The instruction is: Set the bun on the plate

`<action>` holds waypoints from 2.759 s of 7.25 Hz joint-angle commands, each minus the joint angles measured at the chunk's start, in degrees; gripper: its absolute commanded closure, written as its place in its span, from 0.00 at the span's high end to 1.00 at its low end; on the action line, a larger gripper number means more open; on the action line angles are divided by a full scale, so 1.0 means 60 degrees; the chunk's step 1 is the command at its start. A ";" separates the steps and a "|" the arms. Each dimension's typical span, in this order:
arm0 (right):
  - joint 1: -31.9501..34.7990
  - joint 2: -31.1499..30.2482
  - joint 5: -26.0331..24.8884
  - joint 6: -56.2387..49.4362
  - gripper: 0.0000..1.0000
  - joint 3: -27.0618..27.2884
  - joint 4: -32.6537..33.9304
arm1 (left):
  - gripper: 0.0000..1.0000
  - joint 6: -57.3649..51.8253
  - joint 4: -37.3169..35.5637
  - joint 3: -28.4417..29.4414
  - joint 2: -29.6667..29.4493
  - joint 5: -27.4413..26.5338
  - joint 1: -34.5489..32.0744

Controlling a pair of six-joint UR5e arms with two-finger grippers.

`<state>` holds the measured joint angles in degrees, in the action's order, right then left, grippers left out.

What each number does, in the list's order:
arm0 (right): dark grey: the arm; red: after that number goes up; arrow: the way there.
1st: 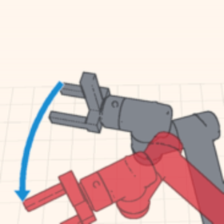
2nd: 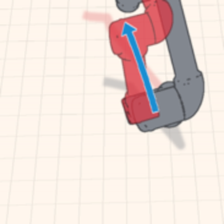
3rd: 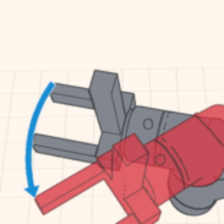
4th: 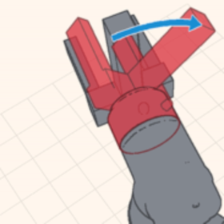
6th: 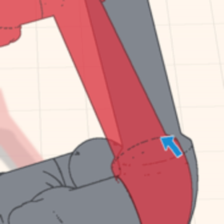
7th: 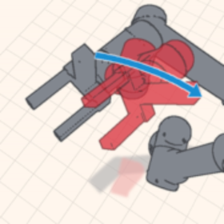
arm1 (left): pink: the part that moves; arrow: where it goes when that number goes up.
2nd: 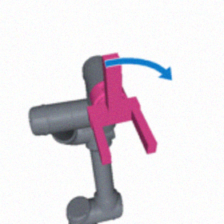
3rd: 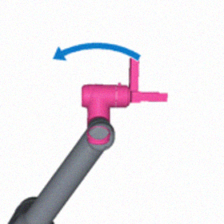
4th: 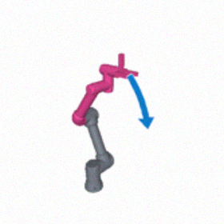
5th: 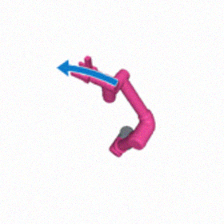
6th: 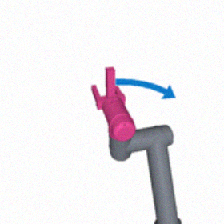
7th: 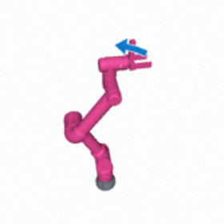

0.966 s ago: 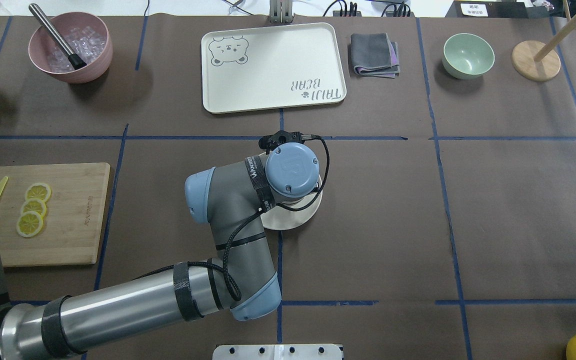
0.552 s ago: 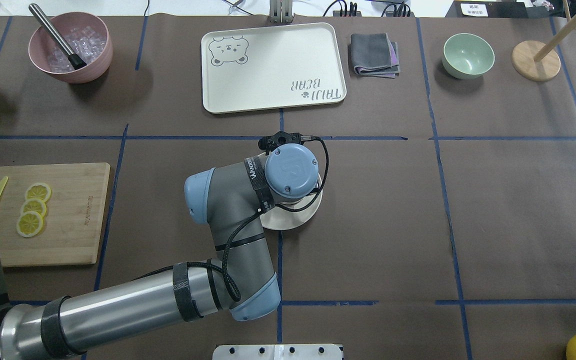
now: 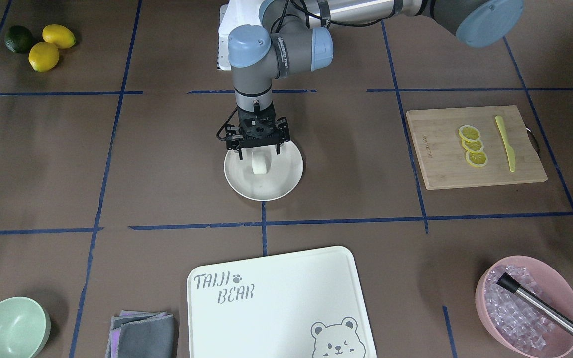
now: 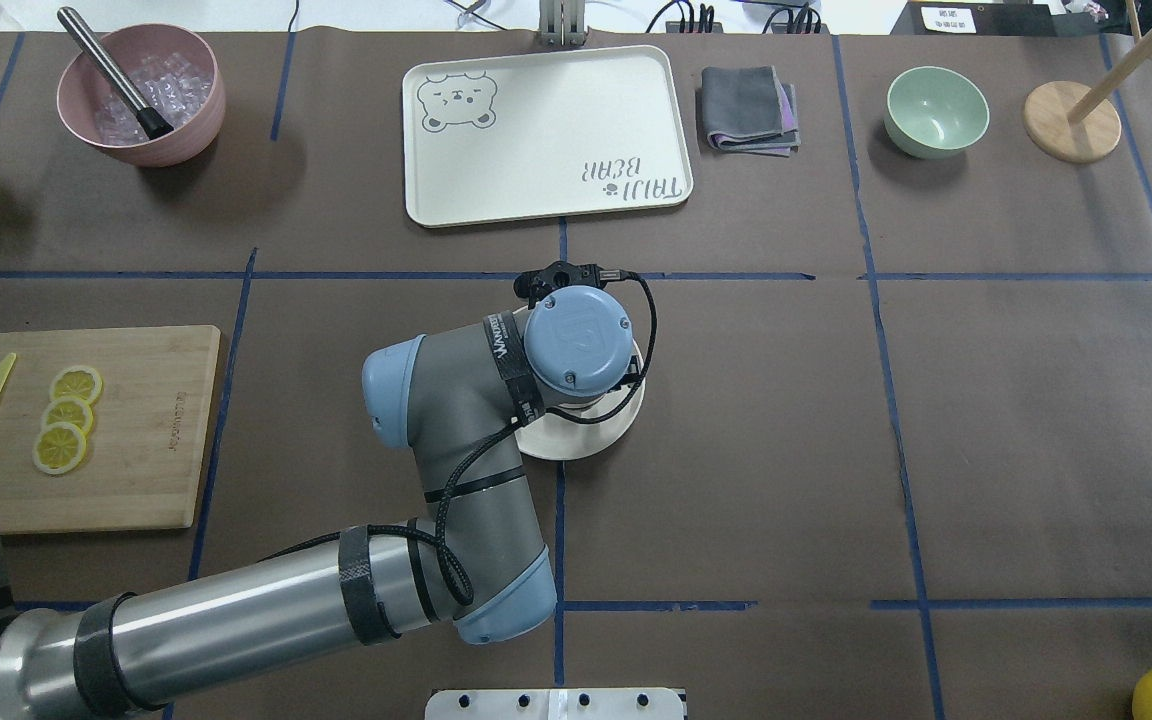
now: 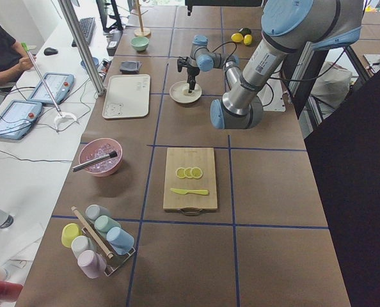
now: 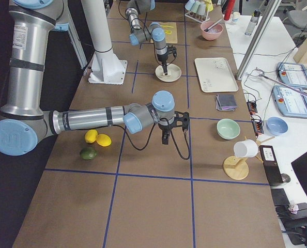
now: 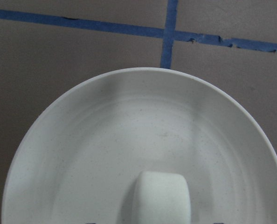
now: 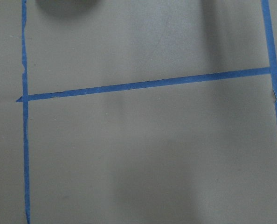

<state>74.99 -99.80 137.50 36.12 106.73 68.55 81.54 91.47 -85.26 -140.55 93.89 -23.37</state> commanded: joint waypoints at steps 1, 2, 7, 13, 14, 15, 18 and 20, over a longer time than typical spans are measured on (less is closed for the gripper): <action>-0.0003 0.0037 -0.0006 -0.0015 1.00 -0.0019 0.0000 | 1.00 -0.1289 -0.1406 -0.3188 0.1459 0.0055 -0.0249; -0.0003 0.0095 0.0066 -0.0015 1.00 -0.0077 0.0102 | 1.00 -0.2272 -0.2200 -0.4453 0.1959 0.0070 -0.0541; 0.1269 0.0081 0.0067 -0.3346 1.00 -0.1802 0.0117 | 1.00 -0.7411 -0.0515 -0.5335 0.6221 0.4073 -0.4781; 0.2559 -0.0081 0.0244 -0.7083 1.00 -0.1894 0.2807 | 1.00 -1.5748 -0.0553 -0.0492 0.6945 0.6778 -1.0599; 0.2604 0.0007 0.0214 -0.7148 1.00 -0.1836 0.2914 | 1.00 -1.5715 -0.0799 -0.0409 0.6989 0.7678 -1.0680; 0.2575 0.0037 0.0127 -0.7149 1.00 -0.1836 0.2915 | 1.00 -1.5627 -0.1091 -0.0380 0.6974 0.7803 -1.0666; 0.2531 0.0008 0.0155 -0.7163 1.00 -0.1719 0.2915 | 1.00 -1.5597 -0.1036 -0.0495 0.7223 0.7790 -1.0666; 0.2400 0.0022 0.0126 -0.7163 1.00 -0.1748 0.3046 | 1.00 -1.5568 -0.1109 -0.0643 0.7310 0.7442 -1.0666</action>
<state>89.74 -99.74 138.31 -6.85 96.27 86.21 -11.97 85.00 -88.73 -97.10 140.07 -87.36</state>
